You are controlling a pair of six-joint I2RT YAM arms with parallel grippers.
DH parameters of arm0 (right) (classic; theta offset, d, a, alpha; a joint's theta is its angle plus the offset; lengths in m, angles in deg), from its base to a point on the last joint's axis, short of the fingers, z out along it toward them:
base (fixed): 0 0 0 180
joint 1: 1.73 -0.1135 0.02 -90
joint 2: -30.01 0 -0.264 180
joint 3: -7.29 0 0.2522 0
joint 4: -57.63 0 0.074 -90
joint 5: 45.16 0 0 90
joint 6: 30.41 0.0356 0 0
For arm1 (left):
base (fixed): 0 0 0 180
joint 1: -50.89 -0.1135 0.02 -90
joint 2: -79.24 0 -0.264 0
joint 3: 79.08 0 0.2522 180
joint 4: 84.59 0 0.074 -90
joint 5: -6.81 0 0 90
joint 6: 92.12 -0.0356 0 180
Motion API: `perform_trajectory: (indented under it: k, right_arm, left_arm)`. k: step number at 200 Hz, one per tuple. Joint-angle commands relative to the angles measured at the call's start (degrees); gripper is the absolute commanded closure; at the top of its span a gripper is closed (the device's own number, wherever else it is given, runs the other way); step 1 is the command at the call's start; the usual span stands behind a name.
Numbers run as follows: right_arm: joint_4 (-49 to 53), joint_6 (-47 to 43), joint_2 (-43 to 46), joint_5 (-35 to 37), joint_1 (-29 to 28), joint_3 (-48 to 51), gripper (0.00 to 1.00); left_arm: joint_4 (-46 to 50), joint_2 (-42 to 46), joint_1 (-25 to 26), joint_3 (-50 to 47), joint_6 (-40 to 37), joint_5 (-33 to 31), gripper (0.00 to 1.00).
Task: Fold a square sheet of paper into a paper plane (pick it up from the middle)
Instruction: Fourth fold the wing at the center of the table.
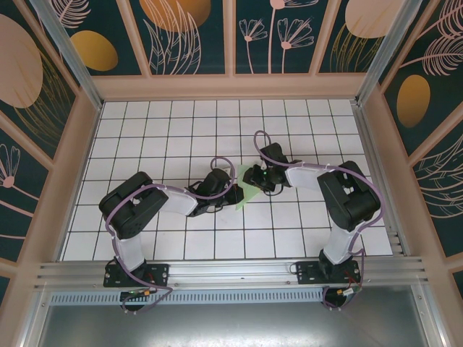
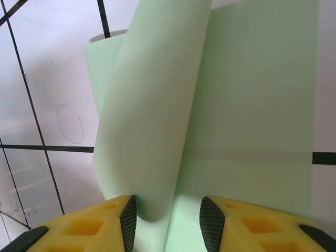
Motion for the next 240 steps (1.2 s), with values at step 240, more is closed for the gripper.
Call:
perform_trajectory:
  k: [240]
  right_arm:
    - [10.72, -4.15, 1.93, 0.85, -1.17, -4.20, 0.57]
  left_arm:
    - [10.76, -2.10, -0.07, -2.39, -0.61, 0.09, 1.00]
